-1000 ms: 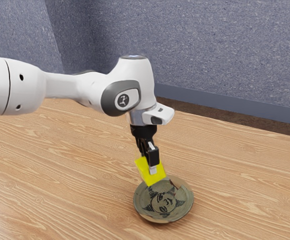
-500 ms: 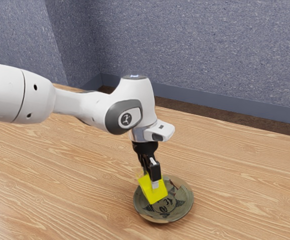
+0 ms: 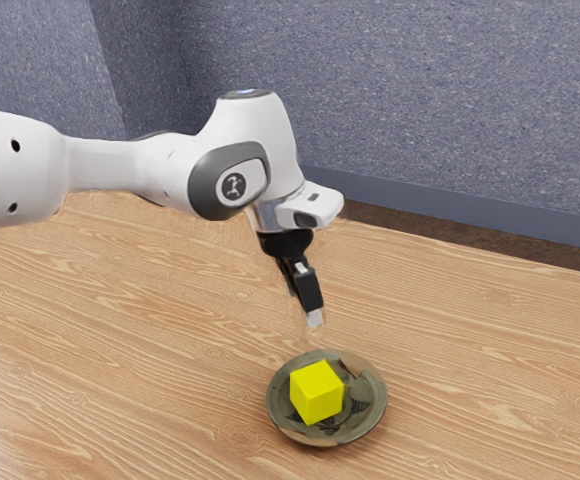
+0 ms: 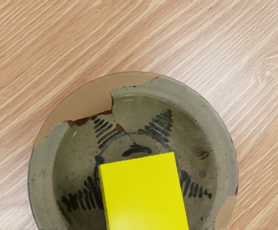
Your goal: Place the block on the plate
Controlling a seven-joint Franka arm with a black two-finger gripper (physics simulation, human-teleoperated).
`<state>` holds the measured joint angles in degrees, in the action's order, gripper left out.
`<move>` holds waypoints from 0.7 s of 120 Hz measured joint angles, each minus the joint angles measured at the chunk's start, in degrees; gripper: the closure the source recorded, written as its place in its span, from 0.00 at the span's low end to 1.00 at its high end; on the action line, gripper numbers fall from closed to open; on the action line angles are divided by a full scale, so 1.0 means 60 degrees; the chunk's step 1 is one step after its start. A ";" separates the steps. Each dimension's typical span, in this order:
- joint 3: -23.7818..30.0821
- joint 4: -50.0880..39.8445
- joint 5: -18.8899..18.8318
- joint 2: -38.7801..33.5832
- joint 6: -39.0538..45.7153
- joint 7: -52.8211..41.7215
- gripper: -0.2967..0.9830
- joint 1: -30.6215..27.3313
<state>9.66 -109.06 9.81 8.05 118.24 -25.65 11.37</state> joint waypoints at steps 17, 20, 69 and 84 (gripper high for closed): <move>-0.0245 0.0410 -0.0017 -0.0526 -0.0646 -0.0021 0.24 0.0059; -0.0331 0.0467 -0.0015 -0.0602 -0.0775 -0.0005 0.24 0.0065; -0.1953 0.0817 -0.0169 -0.2463 -0.3617 0.1509 0.23 -0.0132; -0.2250 0.1759 -0.0493 -0.2534 -0.4547 0.2264 0.23 0.0026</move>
<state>-3.84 -98.51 6.85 -7.16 90.96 -12.06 11.52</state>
